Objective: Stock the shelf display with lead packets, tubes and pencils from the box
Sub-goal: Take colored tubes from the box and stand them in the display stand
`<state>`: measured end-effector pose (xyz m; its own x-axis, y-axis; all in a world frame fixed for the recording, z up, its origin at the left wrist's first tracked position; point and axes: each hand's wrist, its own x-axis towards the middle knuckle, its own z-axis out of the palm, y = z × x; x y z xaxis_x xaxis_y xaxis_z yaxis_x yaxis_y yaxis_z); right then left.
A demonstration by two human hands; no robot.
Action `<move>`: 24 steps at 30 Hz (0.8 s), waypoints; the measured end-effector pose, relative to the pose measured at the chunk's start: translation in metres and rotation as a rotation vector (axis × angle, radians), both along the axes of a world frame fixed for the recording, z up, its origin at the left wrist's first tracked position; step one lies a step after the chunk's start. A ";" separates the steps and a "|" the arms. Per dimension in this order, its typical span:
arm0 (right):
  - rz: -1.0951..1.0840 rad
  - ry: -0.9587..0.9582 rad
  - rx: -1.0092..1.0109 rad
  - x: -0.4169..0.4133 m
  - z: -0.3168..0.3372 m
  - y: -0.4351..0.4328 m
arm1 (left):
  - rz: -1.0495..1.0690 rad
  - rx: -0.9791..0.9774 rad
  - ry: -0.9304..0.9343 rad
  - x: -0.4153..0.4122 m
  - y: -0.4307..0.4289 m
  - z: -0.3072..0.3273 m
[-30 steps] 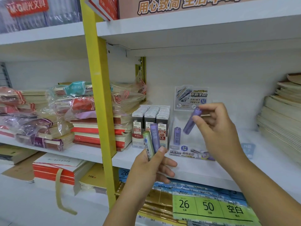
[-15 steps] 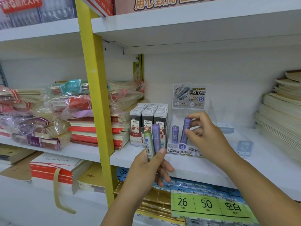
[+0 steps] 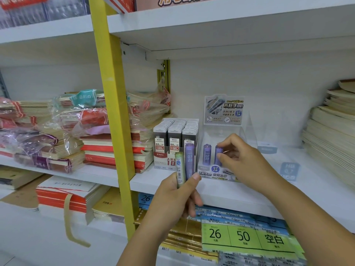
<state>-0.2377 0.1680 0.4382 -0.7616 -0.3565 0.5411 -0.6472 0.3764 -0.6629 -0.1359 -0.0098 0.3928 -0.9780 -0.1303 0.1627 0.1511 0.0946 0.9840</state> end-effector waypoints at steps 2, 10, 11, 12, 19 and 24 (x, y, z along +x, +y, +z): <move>-0.053 0.062 0.025 0.003 0.002 -0.003 | 0.006 -0.050 0.002 0.001 0.000 -0.002; 0.224 -0.051 -0.123 0.038 0.021 -0.023 | -0.044 -0.111 0.040 0.000 0.001 0.000; 0.255 -0.087 -0.123 0.039 0.020 -0.026 | -0.053 -0.122 0.044 0.001 0.001 0.000; 0.266 -0.101 -0.131 0.040 0.019 -0.028 | -0.064 -0.124 0.049 0.002 0.001 0.000; 0.329 -0.197 -0.197 0.034 0.023 -0.022 | -0.060 -0.058 0.085 0.004 0.000 0.004; 0.218 -0.005 -0.358 0.028 0.027 -0.020 | -0.007 0.029 0.078 0.001 0.000 0.000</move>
